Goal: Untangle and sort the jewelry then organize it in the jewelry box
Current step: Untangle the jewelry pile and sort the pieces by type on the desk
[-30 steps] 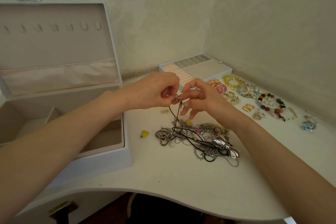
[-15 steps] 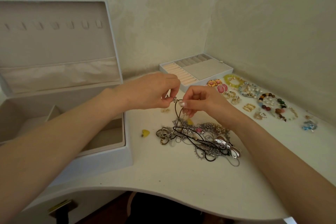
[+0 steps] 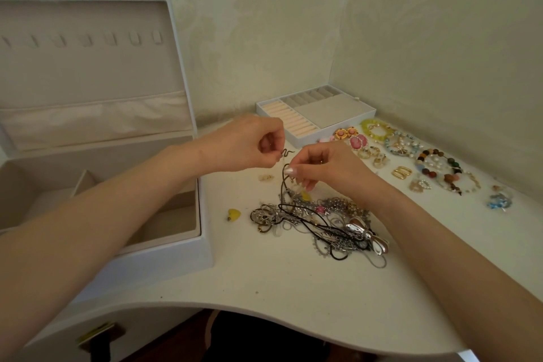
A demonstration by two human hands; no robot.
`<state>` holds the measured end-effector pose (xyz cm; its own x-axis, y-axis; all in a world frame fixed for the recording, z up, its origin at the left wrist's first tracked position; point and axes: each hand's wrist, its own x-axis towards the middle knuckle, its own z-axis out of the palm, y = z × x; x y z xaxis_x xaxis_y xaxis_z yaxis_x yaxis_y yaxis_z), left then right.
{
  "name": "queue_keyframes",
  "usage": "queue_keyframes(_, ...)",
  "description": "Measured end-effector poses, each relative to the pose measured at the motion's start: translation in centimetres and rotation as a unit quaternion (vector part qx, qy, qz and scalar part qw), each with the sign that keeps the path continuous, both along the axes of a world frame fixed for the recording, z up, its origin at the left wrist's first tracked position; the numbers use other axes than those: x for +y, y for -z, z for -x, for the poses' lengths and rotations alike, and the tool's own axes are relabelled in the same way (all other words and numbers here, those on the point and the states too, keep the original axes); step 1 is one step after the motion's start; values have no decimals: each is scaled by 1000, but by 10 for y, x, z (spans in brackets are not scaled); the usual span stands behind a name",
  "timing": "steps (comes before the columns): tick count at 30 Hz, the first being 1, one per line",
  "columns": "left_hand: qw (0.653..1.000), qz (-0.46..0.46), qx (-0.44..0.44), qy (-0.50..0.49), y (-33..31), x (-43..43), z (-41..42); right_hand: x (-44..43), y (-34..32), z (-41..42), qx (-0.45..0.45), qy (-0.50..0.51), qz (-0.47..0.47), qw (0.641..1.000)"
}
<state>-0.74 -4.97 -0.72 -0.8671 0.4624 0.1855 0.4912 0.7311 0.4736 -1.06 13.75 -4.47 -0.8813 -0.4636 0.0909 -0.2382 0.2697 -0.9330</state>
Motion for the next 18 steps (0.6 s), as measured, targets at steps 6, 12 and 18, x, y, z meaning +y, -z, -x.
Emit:
queue_keyframes(6,999,-36,-12,8,-1,-1,1,-4,2,-3,31,2,-68,997)
queue_keyframes(12,999,27,35,13,8,5,10,12,-11,2,23,-4,-132,991)
queue_keyframes(18,982,145,100,66,20,23,43,22,-12,8,-9,-18,-202,979)
